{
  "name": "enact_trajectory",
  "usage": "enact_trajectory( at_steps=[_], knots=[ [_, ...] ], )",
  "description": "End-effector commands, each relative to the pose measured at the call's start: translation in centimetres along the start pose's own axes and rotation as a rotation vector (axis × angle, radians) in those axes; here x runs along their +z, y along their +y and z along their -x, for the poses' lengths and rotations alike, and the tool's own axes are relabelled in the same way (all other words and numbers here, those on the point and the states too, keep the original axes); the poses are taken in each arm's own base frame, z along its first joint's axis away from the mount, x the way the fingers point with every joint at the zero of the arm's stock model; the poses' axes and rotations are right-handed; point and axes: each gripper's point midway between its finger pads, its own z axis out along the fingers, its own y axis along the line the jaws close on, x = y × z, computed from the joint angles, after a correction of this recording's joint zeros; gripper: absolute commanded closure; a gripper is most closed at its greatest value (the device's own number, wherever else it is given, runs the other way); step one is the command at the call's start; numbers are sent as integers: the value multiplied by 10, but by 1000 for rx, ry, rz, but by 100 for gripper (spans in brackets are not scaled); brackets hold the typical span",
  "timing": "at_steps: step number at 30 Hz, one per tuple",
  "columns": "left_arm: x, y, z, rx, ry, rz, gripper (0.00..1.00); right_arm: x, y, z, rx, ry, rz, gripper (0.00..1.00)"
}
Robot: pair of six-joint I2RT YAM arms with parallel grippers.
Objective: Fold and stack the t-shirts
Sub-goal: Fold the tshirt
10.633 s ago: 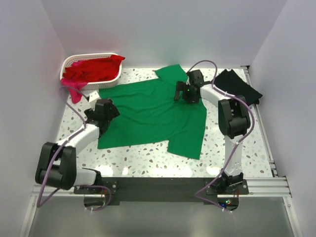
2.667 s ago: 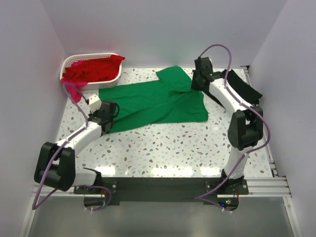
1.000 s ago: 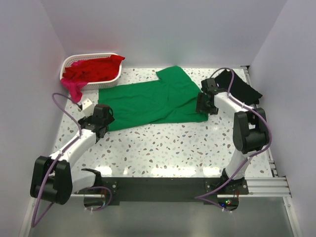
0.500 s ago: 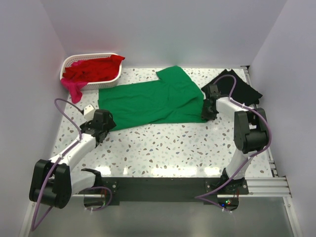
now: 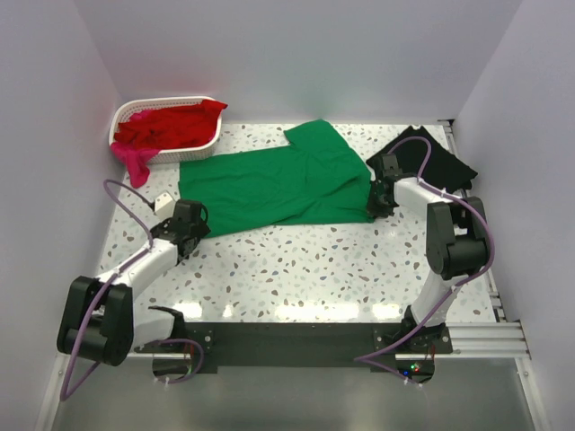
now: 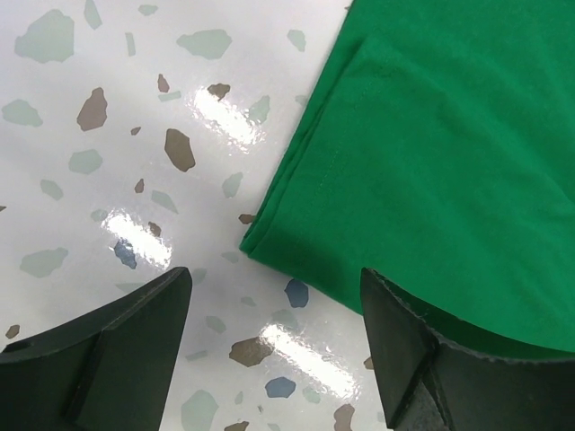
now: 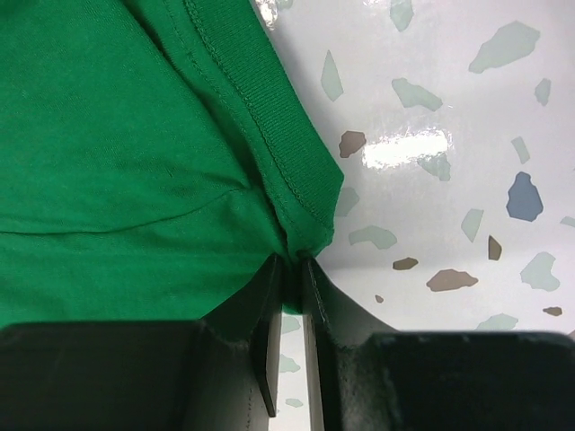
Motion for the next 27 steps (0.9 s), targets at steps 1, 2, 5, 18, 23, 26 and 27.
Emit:
enact_trajectory(
  at_steps=[1, 2, 5, 18, 23, 26, 27],
  knots=[
    [7, -3, 4, -55, -18, -2, 20, -4, -1, 3, 1, -19, 12, 84],
    [9, -2, 4, -55, -20, 6, 21, -4, -1, 2, 1, -17, 11, 85],
    [15, 4, 2, -74, -10, 18, 26, -3, -1, 3, 3, -18, 9, 86],
    [33, 0, -10, -66, 46, 10, 62, -4, -1, 4, 3, -22, 5, 90],
    [35, -2, -10, -52, 53, 5, 98, -6, -3, 4, -4, -20, 1, 100],
    [32, 2, -2, -52, 33, 28, 100, -11, -9, 5, -21, -25, -28, 100],
    [30, 2, 2, -56, 22, 28, 100, -13, -13, 6, -21, -31, -47, 100]
  ],
)
